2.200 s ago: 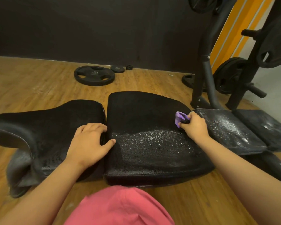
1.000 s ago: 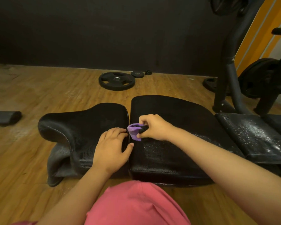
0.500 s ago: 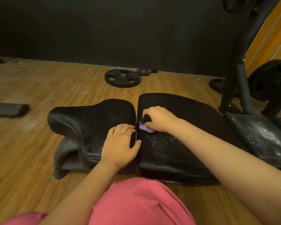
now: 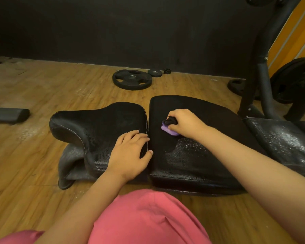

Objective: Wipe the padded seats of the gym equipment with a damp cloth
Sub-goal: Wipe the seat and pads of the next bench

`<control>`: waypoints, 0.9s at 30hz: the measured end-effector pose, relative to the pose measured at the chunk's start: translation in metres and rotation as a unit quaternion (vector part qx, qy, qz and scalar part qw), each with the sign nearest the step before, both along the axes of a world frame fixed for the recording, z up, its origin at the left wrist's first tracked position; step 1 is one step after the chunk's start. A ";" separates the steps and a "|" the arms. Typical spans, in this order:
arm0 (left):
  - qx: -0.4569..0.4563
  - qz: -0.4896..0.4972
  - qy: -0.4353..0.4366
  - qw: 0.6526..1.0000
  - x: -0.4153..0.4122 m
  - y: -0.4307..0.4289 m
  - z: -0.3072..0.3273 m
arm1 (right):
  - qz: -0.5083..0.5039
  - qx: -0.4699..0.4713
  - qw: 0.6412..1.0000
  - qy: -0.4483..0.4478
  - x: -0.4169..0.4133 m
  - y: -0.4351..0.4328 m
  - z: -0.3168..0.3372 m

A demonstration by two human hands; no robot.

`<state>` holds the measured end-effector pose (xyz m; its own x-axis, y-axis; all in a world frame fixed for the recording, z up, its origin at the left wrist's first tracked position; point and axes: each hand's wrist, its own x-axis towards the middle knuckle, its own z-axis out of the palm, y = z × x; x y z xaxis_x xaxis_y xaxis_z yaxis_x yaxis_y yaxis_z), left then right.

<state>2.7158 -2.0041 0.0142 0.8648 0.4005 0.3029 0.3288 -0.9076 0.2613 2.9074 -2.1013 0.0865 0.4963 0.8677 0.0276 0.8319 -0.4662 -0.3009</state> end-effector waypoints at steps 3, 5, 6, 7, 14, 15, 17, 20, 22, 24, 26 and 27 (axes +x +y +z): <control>-0.003 0.000 0.001 1.000 0.001 0.000 0.001 | 0.063 0.025 0.996 0.058 -0.030 -0.016 -0.005; -0.001 0.002 0.002 1.000 0.002 -0.001 0.002 | 0.103 0.021 0.992 0.075 -0.046 -0.035 -0.007; 0.000 0.002 0.003 1.000 0.002 -0.001 0.002 | 0.116 0.018 0.990 0.079 -0.048 -0.044 -0.007; 0.000 0.003 0.004 1.000 0.002 -0.001 0.002 | 0.122 0.013 0.989 0.084 -0.046 -0.051 -0.005; -0.003 0.004 0.006 1.000 0.002 0.000 -0.001 | 0.032 0.013 0.999 0.026 -0.005 -0.045 0.000; -0.002 0.005 0.008 1.000 0.002 0.000 0.000 | 0.037 0.014 0.999 0.007 -0.010 -0.042 -0.001; 0.000 0.005 0.009 1.000 0.002 0.000 0.000 | 0.070 0.026 0.997 0.006 -0.028 -0.041 -0.004; -0.005 0.005 0.005 1.000 0.003 0.000 0.000 | 0.142 0.032 0.988 0.043 -0.057 -0.050 -0.006; -0.010 0.006 0.006 1.000 0.003 0.000 0.000 | 0.167 0.020 0.984 0.067 -0.063 -0.061 -0.005; -0.017 0.006 0.011 1.000 0.003 -0.001 0.001 | 0.166 0.009 0.982 0.092 -0.055 -0.071 -0.001; -0.020 0.008 0.017 1.000 0.005 -0.003 0.002 | 0.141 0.008 0.986 0.088 -0.035 -0.075 0.000; -0.019 0.010 0.017 1.000 0.005 -0.004 0.002 | 0.117 0.015 0.990 0.080 -0.022 -0.075 0.000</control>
<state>2.7207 -2.0077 0.0165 0.8665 0.4281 0.2566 0.3557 -0.8903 0.2843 2.8851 -2.1760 0.0865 0.2825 0.9592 -0.0077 0.8569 -0.2560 -0.4474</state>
